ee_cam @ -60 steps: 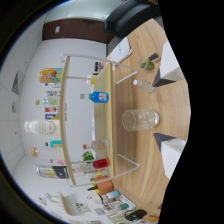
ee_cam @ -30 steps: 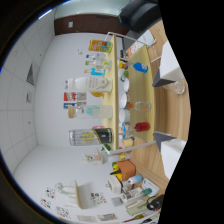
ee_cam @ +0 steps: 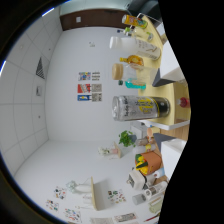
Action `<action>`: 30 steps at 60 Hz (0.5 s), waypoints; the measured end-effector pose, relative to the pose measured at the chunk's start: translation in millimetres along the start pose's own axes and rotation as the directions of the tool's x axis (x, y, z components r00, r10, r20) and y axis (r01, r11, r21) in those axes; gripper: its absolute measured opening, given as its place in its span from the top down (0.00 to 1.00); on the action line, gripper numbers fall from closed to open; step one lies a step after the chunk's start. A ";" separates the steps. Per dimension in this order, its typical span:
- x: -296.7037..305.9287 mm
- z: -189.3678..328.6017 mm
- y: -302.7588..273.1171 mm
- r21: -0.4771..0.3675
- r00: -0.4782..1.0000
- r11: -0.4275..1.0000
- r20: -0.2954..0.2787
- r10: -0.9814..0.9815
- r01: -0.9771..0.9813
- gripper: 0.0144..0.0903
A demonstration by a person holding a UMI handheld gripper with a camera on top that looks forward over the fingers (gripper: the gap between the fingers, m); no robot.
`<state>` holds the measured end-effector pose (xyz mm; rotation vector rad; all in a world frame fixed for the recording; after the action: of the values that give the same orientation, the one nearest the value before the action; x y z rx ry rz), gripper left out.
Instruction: Make me a cup of Mojito.
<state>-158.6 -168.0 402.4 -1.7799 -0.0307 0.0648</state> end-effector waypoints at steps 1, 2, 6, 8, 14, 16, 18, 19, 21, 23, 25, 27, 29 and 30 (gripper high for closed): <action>-1.0 5.0 -1.6 0.002 1.000 1.000 -0.003 0.002 -0.002 0.05; -1.9 9.3 -3.0 0.002 1.000 1.000 -0.004 0.004 -0.004 0.05; -6.1 25.7 -6.4 -0.001 1.000 1.000 0.002 0.018 -0.018 0.06; -6.8 32.9 -7.0 -0.004 1.000 1.000 0.000 0.022 -0.022 0.05; -7.1 55.3 -7.1 -0.015 1.000 1.000 -0.016 0.005 -0.005 0.09; -4.8 60.5 -8.2 -0.010 1.000 1.000 -0.028 -0.003 0.003 0.11; -3.9 65.1 -9.0 -0.005 0.999 1.000 -0.039 -0.012 0.012 0.15; -3.1 67.2 -9.6 -0.002 0.999 1.000 -0.045 -0.016 0.016 0.17; -1.3 70.8 -10.2 0.000 0.998 1.000 -0.058 -0.023 0.023 0.21; -0.7 73.6 -10.9 0.003 0.998 1.000 -0.062 -0.028 0.029 0.23; 1.2 75.4 -12.3 0.010 0.997 0.999 -0.070 -0.030 0.030 0.26; 5.0 77.4 -13.3 0.015 0.996 0.999 -0.083 -0.027 0.029 0.32; 9.6 77.6 -14.2 0.021 0.995 0.999 -0.097 -0.025 0.028 0.42; 12.1 77.6 -14.5 0.023 0.994 0.999 -0.105 -0.023 0.026 0.47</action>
<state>-151.0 -88.5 400.1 -1.7555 0.0237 -0.0452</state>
